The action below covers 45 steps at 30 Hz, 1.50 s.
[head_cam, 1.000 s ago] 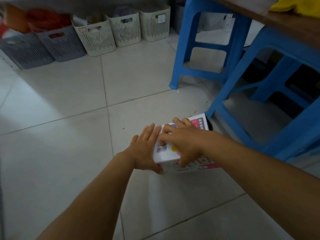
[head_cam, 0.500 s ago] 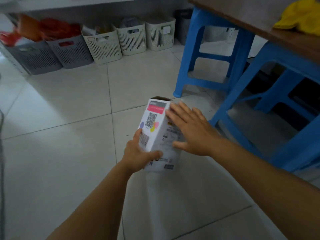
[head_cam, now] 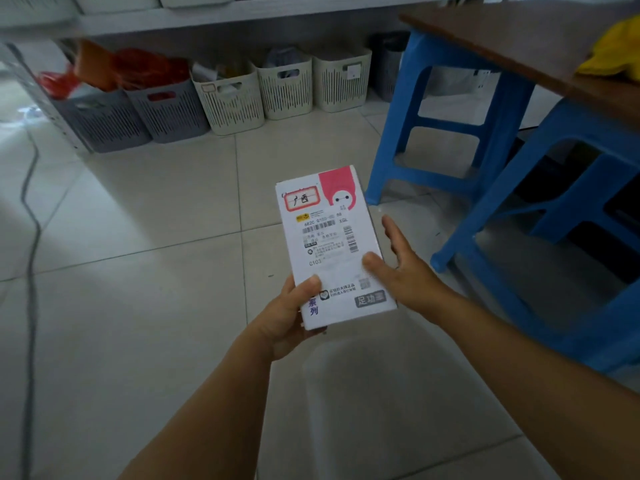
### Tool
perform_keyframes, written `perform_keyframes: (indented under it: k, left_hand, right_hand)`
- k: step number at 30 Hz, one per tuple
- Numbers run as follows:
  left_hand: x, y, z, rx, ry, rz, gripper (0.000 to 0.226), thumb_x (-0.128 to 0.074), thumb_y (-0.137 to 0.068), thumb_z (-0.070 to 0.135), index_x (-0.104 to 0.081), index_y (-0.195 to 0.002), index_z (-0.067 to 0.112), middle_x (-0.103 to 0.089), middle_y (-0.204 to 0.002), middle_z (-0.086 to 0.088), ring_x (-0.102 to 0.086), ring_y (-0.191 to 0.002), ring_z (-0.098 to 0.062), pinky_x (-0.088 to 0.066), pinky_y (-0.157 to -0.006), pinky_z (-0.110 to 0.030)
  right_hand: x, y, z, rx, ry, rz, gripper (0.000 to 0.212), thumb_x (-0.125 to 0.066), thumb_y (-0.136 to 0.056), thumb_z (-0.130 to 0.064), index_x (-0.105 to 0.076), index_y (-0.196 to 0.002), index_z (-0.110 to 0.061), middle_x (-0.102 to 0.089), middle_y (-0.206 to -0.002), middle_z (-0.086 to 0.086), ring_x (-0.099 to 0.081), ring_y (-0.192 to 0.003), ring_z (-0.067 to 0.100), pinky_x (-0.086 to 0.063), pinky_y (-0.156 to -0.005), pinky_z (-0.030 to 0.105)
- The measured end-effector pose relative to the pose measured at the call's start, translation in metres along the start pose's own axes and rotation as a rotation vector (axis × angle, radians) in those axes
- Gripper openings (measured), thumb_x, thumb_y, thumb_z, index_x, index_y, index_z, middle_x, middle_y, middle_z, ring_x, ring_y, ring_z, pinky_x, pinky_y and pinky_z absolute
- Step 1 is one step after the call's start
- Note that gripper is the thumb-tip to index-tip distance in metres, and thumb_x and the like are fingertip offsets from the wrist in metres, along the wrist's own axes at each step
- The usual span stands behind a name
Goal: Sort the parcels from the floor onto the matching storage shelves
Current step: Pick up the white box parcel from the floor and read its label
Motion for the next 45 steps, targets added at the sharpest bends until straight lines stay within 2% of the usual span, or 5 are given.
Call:
perform_keyframes:
  k: [5,13,24,37,45]
  left_hand:
    - [-0.028,-0.001,0.014,-0.051,0.057,-0.108,0.119,-0.094,-0.042,0.049,-0.042,-0.146,0.02,-0.062,-0.137,-0.017,-0.064,-0.116,-0.039,-0.057,-0.089,-0.051]
    - [-0.034,-0.008,0.013,-0.056,-0.001,-0.108,0.118,-0.094,-0.046,0.045,-0.038,-0.148,0.025,-0.056,-0.142,-0.02,-0.053,-0.127,-0.049,-0.038,-0.104,-0.07]
    - [-0.041,-0.01,0.03,-0.091,-0.054,-0.048,0.127,-0.091,-0.04,0.059,-0.033,-0.15,0.029,-0.062,-0.137,-0.017,-0.061,-0.12,-0.044,-0.046,-0.099,-0.066]
    - [-0.051,-0.014,0.064,-0.218,0.034,-0.048,0.122,-0.089,-0.047,0.057,-0.034,-0.151,0.024,-0.062,-0.139,-0.015,-0.061,-0.121,-0.042,-0.047,-0.099,-0.063]
    - [-0.06,-0.017,0.085,-0.169,0.12,0.023,0.068,-0.057,-0.082,0.042,-0.046,-0.144,0.017,-0.064,-0.136,-0.016,-0.064,-0.118,-0.038,-0.057,-0.09,-0.05]
  right_hand:
    - [-0.001,-0.005,0.004,-0.029,-0.421,-0.044,0.086,-0.06,-0.081,-0.055,-0.017,-0.153,-0.038,-0.048,-0.149,0.012,-0.064,-0.117,0.029,-0.051,-0.096,0.057]
    - [0.002,-0.002,0.01,-0.038,-0.572,-0.083,0.071,-0.063,-0.084,-0.047,-0.036,-0.147,-0.029,-0.06,-0.137,0.013,-0.062,-0.118,0.037,-0.047,-0.096,0.065]
    - [0.013,-0.003,-0.001,0.016,-0.617,-0.109,0.067,-0.057,-0.085,-0.045,-0.04,-0.146,-0.023,-0.06,-0.139,0.014,-0.058,-0.124,0.037,-0.047,-0.098,0.062]
    - [0.023,-0.009,-0.02,0.06,-0.659,-0.126,0.116,-0.083,-0.051,-0.066,-0.039,-0.147,-0.02,-0.06,-0.139,0.014,-0.061,-0.122,0.033,-0.052,-0.095,0.054]
    - [0.032,-0.017,-0.039,-0.025,-0.795,-0.068,0.059,-0.054,-0.081,-0.055,-0.059,-0.13,-0.022,-0.072,-0.123,0.01,-0.07,-0.108,0.028,-0.06,-0.079,0.043]
Point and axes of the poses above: each hand's wrist, its own y-axis away from the middle knuckle, its own x-axis out of the back of the hand, z = x × y, the point moved 10 cm from there along -y, towards the middle knuckle
